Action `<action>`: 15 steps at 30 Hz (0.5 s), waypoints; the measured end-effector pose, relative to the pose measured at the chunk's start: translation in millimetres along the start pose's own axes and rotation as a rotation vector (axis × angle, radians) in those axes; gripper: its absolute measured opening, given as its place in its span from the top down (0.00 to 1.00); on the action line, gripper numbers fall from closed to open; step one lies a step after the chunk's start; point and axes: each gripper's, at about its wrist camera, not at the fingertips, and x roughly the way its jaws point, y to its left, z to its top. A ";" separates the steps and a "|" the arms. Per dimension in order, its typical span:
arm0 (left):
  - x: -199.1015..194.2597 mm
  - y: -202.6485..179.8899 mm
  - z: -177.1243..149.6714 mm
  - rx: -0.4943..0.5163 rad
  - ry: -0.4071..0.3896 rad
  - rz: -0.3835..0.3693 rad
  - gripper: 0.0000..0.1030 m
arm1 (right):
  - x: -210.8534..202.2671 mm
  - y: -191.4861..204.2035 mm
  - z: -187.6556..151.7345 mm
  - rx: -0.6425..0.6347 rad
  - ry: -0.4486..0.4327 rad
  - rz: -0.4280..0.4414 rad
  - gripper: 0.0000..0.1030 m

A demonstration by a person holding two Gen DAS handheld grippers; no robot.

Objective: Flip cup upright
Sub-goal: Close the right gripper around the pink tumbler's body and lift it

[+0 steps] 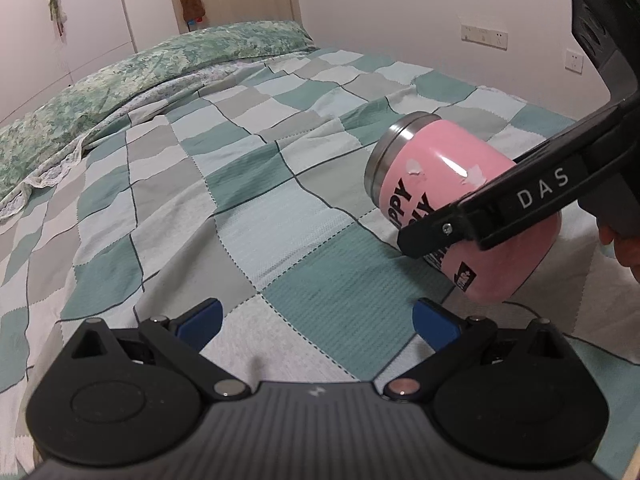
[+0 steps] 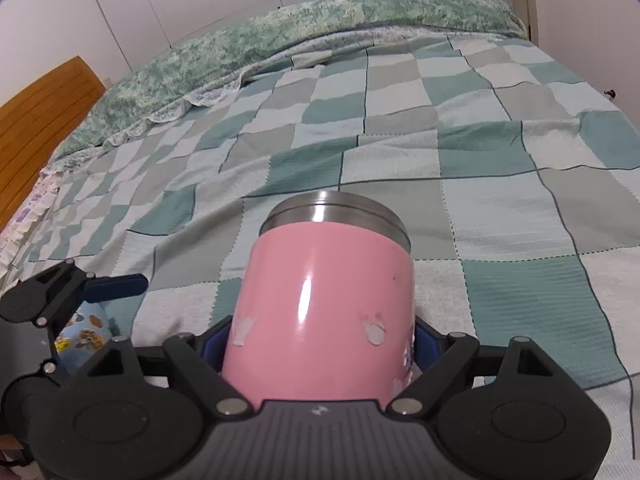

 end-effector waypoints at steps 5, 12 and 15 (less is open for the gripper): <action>-27.2 -9.9 -2.8 -0.007 -0.019 0.010 0.00 | -22.1 4.7 -6.6 0.005 -0.018 0.018 0.16; -80.4 -29.8 -14.9 -0.015 -0.052 0.038 0.00 | -66.4 19.6 -26.3 -0.017 -0.039 0.038 0.16; -100.7 -38.9 -25.7 -0.027 -0.058 0.052 0.00 | -82.8 27.9 -40.6 -0.030 -0.036 0.047 0.16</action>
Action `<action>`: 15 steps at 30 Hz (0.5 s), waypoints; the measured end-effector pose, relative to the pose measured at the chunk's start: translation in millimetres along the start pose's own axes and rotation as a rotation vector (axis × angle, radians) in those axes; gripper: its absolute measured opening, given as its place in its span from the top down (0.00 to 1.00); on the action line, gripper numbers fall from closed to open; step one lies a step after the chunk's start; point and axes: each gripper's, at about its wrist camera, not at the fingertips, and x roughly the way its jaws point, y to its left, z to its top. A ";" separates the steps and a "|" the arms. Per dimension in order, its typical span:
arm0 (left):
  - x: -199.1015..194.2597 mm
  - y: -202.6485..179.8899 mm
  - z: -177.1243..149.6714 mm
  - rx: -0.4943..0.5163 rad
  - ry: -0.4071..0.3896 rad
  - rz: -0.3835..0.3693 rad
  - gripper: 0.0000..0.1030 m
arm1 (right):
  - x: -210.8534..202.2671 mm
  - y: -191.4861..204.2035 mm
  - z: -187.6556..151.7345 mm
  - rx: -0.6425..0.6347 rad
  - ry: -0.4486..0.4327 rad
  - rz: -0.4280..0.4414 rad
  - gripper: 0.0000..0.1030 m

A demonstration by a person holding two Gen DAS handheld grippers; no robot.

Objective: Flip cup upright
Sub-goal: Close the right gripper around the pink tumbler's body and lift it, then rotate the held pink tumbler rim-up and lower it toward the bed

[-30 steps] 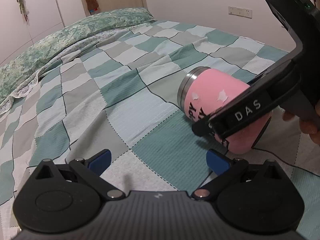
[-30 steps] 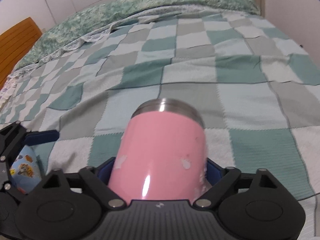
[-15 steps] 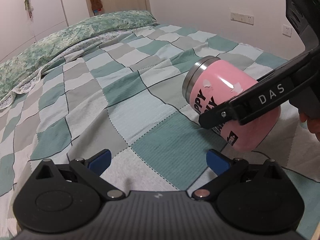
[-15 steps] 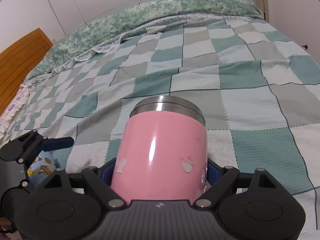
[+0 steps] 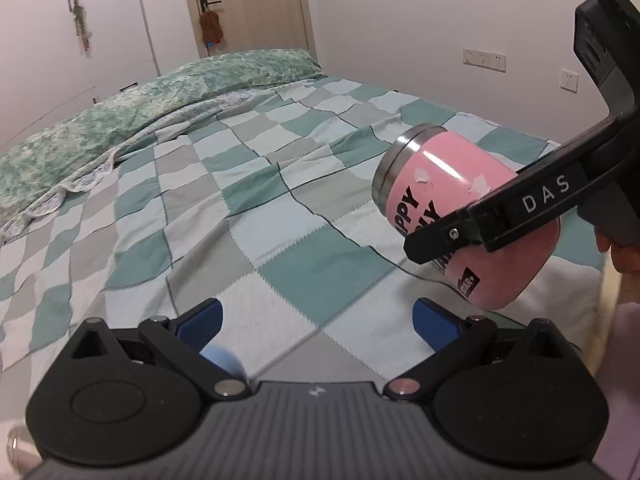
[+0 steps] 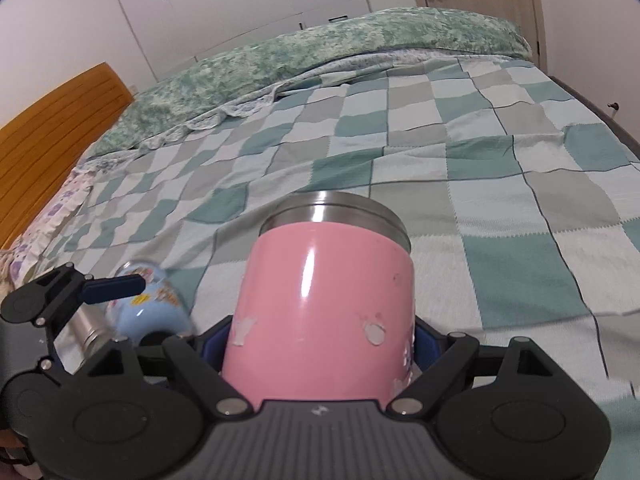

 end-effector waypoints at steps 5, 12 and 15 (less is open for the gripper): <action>-31.2 -12.8 -24.1 -0.051 0.005 0.035 0.00 | -16.8 14.8 -28.1 -0.018 0.029 0.030 0.16; -60.7 -25.1 -61.2 -0.143 0.030 0.100 0.00 | -18.1 26.2 -67.2 -0.037 0.096 0.067 0.16; -67.6 -27.1 -70.4 -0.174 0.037 0.129 0.00 | -12.8 28.6 -80.5 -0.042 0.127 0.075 0.16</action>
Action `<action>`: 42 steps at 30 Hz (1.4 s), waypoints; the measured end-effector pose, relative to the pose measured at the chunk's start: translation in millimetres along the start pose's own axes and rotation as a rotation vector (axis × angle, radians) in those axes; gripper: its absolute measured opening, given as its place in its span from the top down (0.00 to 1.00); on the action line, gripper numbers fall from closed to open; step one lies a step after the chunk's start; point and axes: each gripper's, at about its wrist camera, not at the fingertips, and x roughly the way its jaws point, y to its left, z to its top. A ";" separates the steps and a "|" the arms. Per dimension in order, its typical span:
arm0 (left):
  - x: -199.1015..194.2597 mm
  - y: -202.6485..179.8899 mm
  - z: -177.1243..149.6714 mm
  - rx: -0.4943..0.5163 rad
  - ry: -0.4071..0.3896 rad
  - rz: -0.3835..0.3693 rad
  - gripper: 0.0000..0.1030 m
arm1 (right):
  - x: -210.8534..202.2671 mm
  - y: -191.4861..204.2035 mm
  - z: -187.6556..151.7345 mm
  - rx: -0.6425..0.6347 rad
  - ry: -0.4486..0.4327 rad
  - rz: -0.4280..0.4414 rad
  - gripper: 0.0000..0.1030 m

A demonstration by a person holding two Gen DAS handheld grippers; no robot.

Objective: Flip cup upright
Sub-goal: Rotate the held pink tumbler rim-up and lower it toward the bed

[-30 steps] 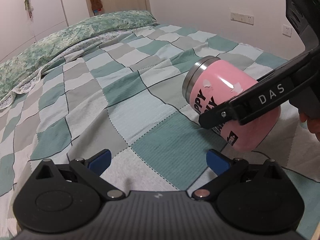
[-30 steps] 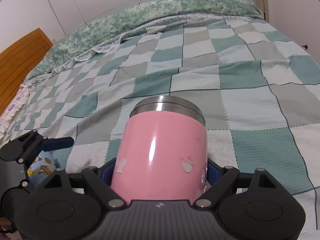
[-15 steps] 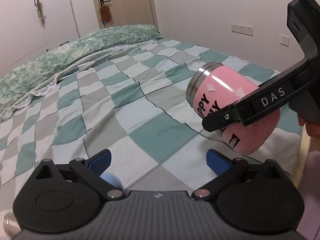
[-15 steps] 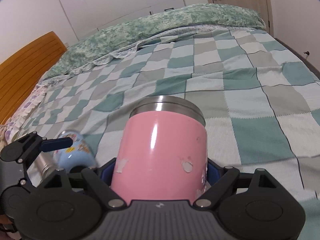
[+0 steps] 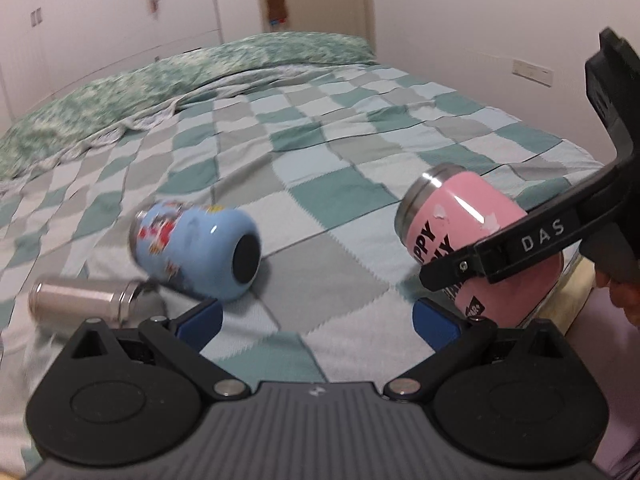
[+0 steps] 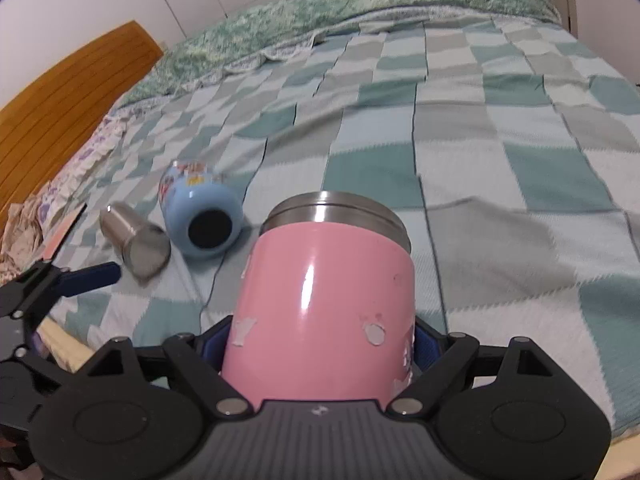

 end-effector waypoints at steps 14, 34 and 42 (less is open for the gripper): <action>-17.0 -3.0 -15.1 -0.049 0.009 0.074 0.00 | 23.9 0.2 -11.6 0.010 0.022 -0.022 0.15; -39.7 -64.2 19.3 -0.121 -0.013 0.065 0.00 | -80.2 -65.2 -27.2 -0.173 -0.276 -0.078 0.00; 0.0 -91.2 53.0 -0.216 0.062 0.038 0.00 | -84.6 -96.8 -35.8 -0.307 -0.304 -0.119 0.00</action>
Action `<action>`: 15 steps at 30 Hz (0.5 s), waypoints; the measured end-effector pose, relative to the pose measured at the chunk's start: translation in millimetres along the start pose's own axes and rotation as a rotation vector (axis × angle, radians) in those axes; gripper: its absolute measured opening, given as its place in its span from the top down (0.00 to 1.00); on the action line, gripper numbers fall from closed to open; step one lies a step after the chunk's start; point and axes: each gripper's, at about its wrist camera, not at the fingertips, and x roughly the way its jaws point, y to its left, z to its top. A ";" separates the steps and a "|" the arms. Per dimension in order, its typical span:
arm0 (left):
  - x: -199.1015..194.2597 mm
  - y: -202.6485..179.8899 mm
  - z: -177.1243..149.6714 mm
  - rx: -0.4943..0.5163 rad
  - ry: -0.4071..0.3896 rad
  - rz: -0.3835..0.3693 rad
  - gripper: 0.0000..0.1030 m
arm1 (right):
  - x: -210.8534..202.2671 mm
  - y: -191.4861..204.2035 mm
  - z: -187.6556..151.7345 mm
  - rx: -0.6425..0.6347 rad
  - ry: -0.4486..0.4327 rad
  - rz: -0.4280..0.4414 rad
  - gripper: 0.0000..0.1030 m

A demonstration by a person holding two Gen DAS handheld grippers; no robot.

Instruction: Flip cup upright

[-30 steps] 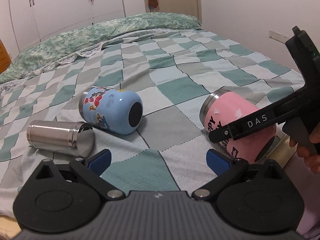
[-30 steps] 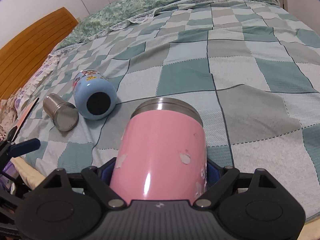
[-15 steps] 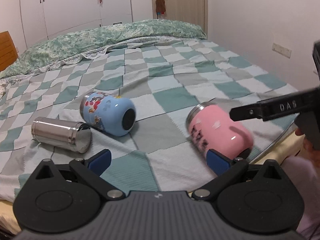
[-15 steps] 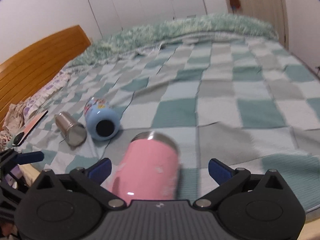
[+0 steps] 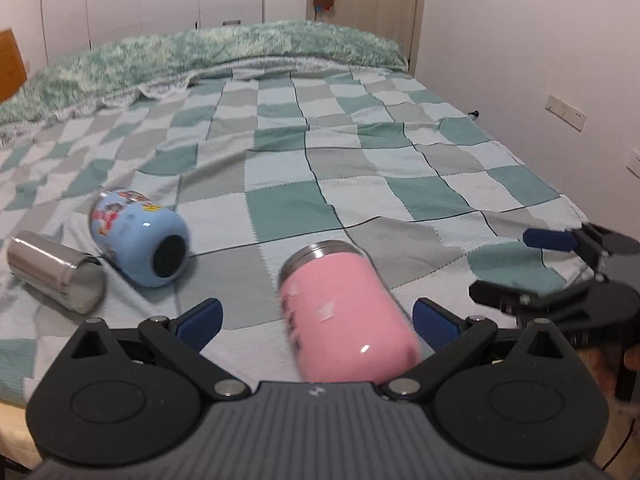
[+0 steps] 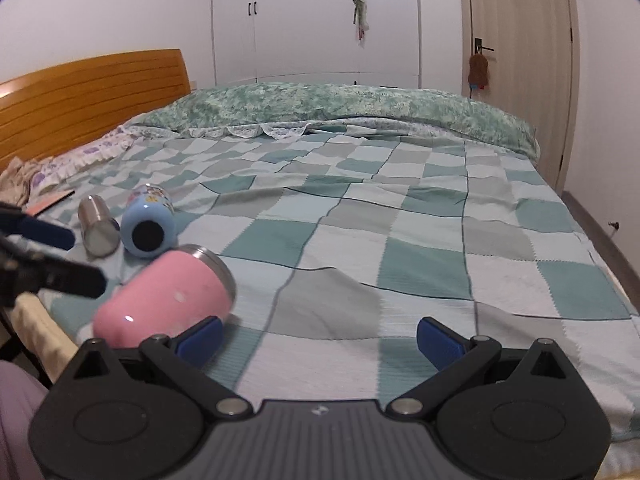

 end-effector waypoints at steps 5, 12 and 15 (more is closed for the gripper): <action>30.7 -11.5 15.4 -0.066 0.095 0.025 0.00 | 4.3 -15.6 -4.0 -0.040 -0.007 -0.005 0.00; 72.9 -16.5 26.9 -0.143 0.202 0.074 0.00 | 19.5 -27.9 -11.4 -0.032 0.003 0.012 0.00; 86.8 -15.4 28.6 -0.177 0.233 0.087 0.00 | 27.4 -29.4 -13.9 -0.024 0.015 0.022 0.00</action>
